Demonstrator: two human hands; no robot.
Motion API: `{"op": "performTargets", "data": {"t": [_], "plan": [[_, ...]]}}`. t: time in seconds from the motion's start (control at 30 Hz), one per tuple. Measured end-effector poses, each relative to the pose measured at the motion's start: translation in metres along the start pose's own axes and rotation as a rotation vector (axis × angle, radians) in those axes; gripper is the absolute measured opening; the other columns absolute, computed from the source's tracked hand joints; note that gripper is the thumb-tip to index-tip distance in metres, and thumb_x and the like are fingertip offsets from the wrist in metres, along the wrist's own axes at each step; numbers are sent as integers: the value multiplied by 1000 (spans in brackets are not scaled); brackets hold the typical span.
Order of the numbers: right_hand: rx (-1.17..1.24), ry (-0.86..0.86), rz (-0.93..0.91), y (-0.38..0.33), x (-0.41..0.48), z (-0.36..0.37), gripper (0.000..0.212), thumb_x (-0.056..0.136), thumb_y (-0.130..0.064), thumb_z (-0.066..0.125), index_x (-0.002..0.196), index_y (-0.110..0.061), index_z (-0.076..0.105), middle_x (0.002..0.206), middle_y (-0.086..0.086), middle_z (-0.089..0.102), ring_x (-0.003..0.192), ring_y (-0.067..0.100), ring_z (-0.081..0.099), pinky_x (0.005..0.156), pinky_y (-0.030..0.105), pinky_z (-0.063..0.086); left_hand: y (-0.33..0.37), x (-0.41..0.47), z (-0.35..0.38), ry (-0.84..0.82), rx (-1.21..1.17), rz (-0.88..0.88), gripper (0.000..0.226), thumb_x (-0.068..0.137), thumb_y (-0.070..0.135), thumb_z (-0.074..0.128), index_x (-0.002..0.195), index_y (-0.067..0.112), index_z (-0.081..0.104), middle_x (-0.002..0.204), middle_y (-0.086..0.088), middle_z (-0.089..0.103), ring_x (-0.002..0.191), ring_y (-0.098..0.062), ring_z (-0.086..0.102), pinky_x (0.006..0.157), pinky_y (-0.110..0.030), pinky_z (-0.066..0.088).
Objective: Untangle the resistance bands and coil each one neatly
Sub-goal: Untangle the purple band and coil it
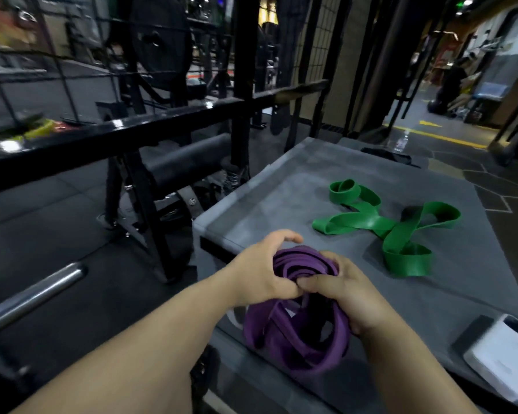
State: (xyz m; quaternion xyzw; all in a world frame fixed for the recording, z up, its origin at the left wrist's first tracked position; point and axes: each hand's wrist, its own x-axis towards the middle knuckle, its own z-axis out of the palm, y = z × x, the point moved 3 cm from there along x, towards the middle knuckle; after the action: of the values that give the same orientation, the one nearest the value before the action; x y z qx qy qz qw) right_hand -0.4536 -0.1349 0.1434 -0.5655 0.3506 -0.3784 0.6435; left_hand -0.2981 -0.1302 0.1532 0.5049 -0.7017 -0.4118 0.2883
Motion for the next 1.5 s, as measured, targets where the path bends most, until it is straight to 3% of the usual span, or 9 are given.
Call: {"op": "performTargets", "data": {"t": [0.17, 0.33, 0.47, 0.63, 0.73, 1.07, 1.2, 1.4, 1.5], "plan": [[-111, -70, -41, -28, 27, 45, 41, 57, -21, 79, 92, -5, 69, 73, 11, 68, 65, 23, 63, 70, 36, 48, -2, -29, -50, 180, -155, -84, 61, 47, 31, 76, 104, 33, 56, 90, 4, 70, 84, -17, 66, 87, -42, 52], [-235, -132, -105, -50, 51, 95, 47, 61, -25, 78, 102, -5, 67, 88, 18, 70, 75, 28, 66, 74, 42, 53, 5, -65, -98, 332, 26, -89, 32, 67, 29, 64, 98, 34, 61, 89, 9, 69, 85, -12, 64, 80, -29, 52], [-345, -203, -165, -67, 61, 139, 51, 65, -31, 82, 109, -11, 66, 100, 14, 72, 91, 33, 69, 83, 47, 55, 2, -99, -132, 436, 57, -89, 33, 74, 23, 63, 97, 46, 57, 91, 14, 68, 85, -6, 64, 77, -25, 52], [-439, -255, -202, -90, 72, 175, 41, 65, -24, 81, 102, -16, 65, 91, 4, 73, 81, 20, 69, 75, 35, 55, 3, -129, -165, 522, 32, -82, 35, 75, 15, 67, 102, 36, 60, 83, 9, 67, 71, -4, 61, 59, -14, 46], [-480, -373, -148, -105, 83, 191, 54, 59, -18, 83, 110, -13, 64, 100, 13, 72, 89, 30, 70, 84, 46, 57, 8, -139, -183, 593, -97, -73, 35, 68, 12, 72, 97, 29, 63, 82, 3, 71, 75, -13, 67, 71, -29, 54], [-622, -373, -315, -186, 119, 221, 29, 59, -13, 68, 88, -11, 67, 72, 6, 69, 64, 20, 64, 65, 33, 52, 40, -127, -210, 974, -617, 143, 42, 56, 21, 69, 97, 29, 69, 96, -12, 72, 94, -38, 67, 90, -59, 50], [-726, -396, -399, -210, 125, 240, 33, 62, -20, 67, 95, -17, 69, 83, 4, 71, 75, 21, 67, 74, 36, 54, 50, -128, -209, 1175, -650, 210, 36, 55, 40, 68, 88, 50, 61, 97, 0, 71, 94, -23, 67, 88, -49, 54], [-856, -489, -545, -237, 128, 279, 34, 75, -13, 71, 109, -13, 69, 114, 6, 65, 94, 16, 65, 84, 28, 52, 59, -134, -217, 1369, -672, 280, 26, 75, 27, 61, 91, 45, 52, 81, 9, 68, 65, -8, 68, 75, -30, 52], [-916, -523, -559, -245, 131, 298, 32, 74, -17, 68, 106, -16, 70, 109, 6, 66, 94, 21, 65, 87, 37, 53, 59, -138, -227, 1469, -595, 220, 21, 79, 36, 60, 90, 48, 47, 89, 17, 61, 79, 0, 60, 75, -29, 43]]}}
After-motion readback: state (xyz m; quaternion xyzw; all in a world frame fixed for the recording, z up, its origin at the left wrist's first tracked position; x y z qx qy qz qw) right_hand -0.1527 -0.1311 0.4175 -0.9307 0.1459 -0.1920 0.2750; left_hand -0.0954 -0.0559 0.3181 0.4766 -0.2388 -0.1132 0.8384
